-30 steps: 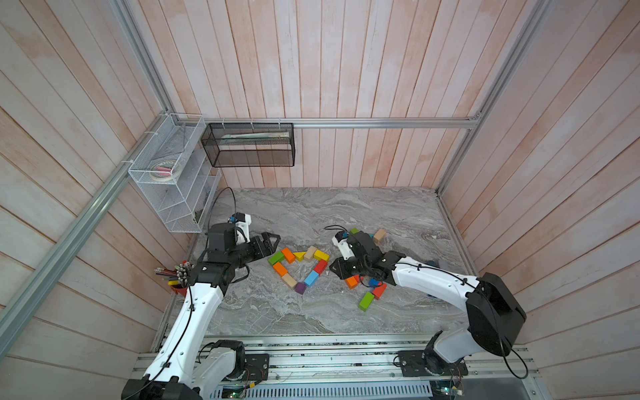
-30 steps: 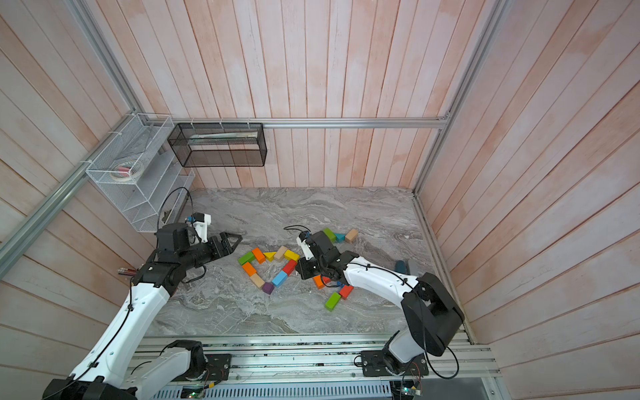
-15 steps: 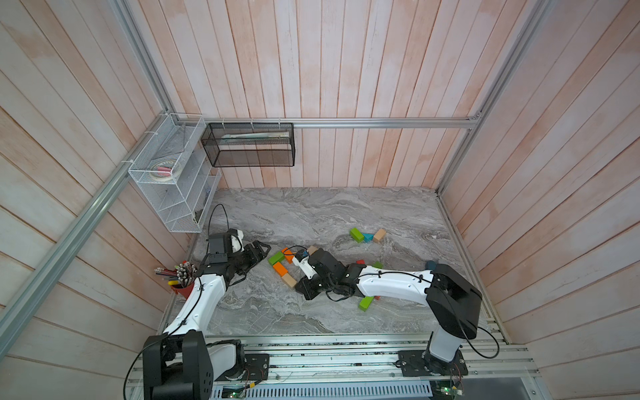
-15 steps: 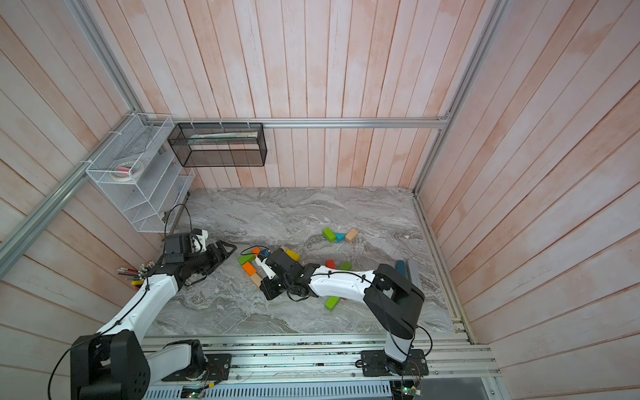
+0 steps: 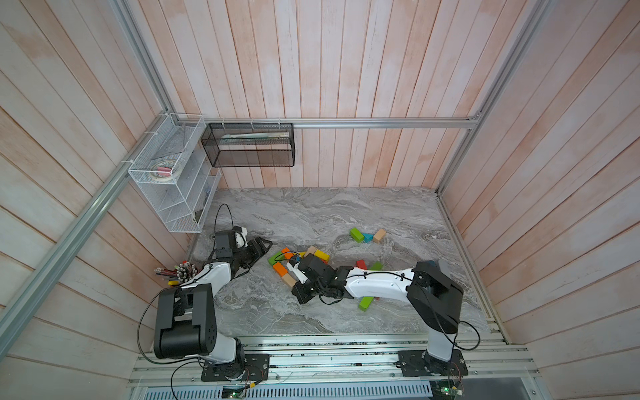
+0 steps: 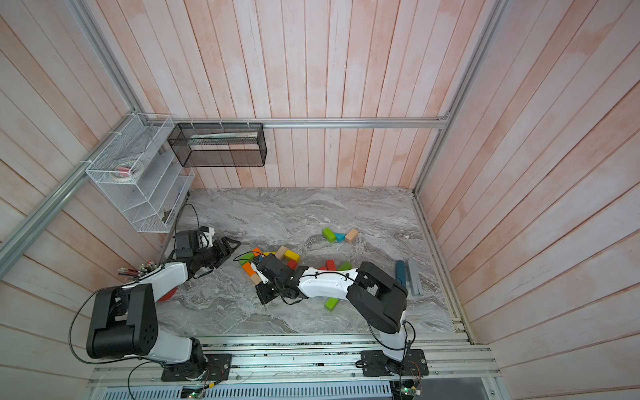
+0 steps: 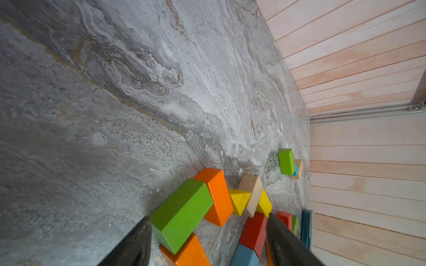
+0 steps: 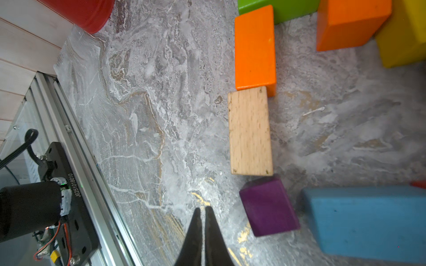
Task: Assemble a heart with building blocks
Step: Adjust the building block at the center of the board.
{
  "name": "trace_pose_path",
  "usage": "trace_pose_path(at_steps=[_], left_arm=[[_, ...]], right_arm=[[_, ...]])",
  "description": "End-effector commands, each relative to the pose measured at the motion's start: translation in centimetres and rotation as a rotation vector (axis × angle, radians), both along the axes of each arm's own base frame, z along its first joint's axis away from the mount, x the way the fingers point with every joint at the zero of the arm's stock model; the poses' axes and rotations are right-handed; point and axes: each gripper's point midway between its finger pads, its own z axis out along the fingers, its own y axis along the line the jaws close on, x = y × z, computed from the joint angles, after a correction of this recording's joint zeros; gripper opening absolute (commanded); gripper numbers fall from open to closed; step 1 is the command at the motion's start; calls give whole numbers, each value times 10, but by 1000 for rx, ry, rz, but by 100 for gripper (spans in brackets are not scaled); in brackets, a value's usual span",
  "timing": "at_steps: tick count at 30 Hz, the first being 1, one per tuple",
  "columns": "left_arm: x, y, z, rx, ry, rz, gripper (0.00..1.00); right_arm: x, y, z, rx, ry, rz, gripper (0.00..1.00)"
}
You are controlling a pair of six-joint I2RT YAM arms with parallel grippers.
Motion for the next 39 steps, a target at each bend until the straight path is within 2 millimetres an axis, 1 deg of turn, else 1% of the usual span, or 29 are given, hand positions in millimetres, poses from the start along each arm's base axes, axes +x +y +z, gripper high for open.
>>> trace_pose_path(at_steps=[1, 5, 8, 16, 19, 22, 27, 30, 32, 35, 39], left_arm=[[15, -9, 14, -12, -65, -32, 78], [16, -19, 6, 5, -62, -64, 78], [18, -21, 3, 3, -65, -69, 78], [17, -29, -4, -7, -54, -102, 78], [16, -33, -5, -8, -51, -113, 78], [13, -34, -6, -3, -44, -118, 78], [10, -36, -9, -2, -33, -122, 78], [10, -34, -8, 6, -35, -119, 78], [10, -34, -8, 7, -32, -118, 78], [10, -35, -10, 5, -27, -119, 78], [10, -35, -11, 2, -22, -120, 78]], right_arm=[[5, -3, -13, -71, -7, -24, 7], [8, -6, -23, -114, -13, -38, 7], [11, -8, -27, -135, -22, -49, 7], [17, -10, -32, -171, -42, -67, 5], [17, -8, -28, -160, -45, -62, 5], [14, -5, -20, -121, -42, -44, 5], [0, 10, -8, -26, -9, 40, 5], [-3, 18, -3, 6, -6, 59, 5], [1, 22, -2, 7, -17, 53, 5], [11, 25, -4, -17, -38, 14, 5], [23, 27, -12, -60, -54, -32, 5]])
